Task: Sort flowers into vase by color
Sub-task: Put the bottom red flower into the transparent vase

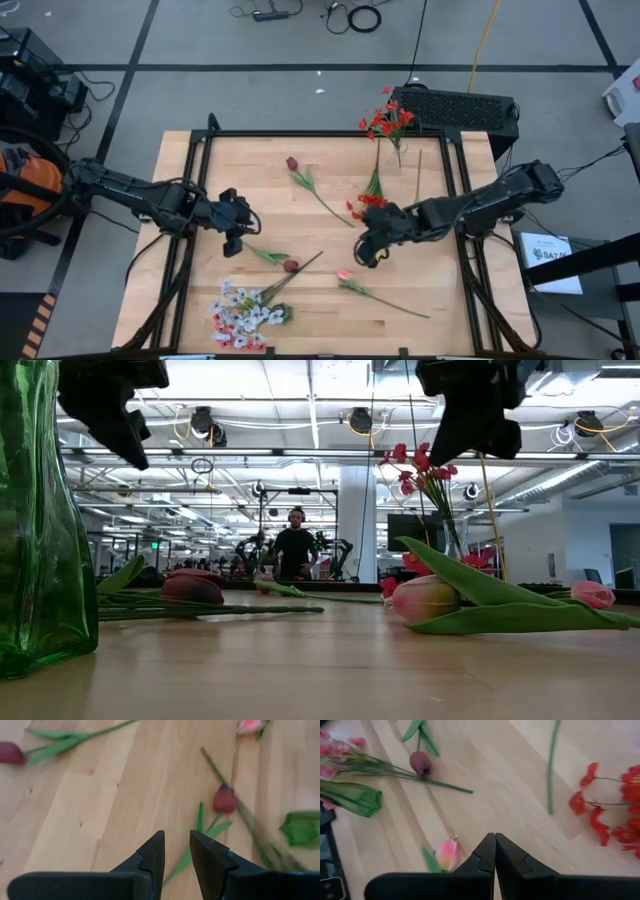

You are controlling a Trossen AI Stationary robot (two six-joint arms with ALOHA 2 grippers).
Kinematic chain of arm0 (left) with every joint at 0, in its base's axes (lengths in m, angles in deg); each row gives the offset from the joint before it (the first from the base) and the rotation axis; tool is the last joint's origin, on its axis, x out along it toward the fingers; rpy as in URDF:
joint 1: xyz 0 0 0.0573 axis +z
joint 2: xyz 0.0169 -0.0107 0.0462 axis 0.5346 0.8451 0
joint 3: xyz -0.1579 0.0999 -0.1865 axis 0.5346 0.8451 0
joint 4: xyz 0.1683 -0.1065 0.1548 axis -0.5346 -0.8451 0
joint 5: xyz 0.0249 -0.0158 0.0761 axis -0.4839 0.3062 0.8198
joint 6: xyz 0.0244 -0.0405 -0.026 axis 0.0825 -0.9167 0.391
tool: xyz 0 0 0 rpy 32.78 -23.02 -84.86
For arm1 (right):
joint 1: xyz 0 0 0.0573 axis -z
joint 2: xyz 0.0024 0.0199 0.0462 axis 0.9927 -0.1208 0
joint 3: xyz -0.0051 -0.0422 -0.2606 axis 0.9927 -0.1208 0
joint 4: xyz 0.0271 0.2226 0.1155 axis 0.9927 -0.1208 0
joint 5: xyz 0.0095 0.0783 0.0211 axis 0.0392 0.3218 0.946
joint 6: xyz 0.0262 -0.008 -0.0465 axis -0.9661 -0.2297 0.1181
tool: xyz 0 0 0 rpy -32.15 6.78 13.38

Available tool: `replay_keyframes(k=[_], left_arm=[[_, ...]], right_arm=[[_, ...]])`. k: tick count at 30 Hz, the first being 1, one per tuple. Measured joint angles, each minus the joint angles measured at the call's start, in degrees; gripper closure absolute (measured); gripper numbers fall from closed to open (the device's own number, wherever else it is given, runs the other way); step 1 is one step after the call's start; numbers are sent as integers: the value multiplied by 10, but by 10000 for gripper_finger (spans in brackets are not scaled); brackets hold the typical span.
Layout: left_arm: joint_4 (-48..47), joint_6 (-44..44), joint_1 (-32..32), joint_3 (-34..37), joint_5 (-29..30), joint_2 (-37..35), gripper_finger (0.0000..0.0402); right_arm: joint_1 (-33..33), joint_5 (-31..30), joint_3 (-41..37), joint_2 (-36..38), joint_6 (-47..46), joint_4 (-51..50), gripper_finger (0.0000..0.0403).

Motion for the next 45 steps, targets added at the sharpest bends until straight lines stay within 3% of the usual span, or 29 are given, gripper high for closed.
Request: replay_keyframes(k=[8, 18, 37, 45], left_arm=[[-25, 5, -7, 0, -8, 19, 304], [-25, 7, -32, 0, -8, 99, 304], [46, 180, -56, 0, -34, 249, 304], [68, 197, -55, 0, -57, 284, 304]], right_arm=[[0, 45, 24, -55, 12, -6, 403], [1, 46, 22, -69, 14, -7, 403], [1, 45, 21, -69, 17, -7, 403], [1, 45, 21, -69, 17, -4, 403]])
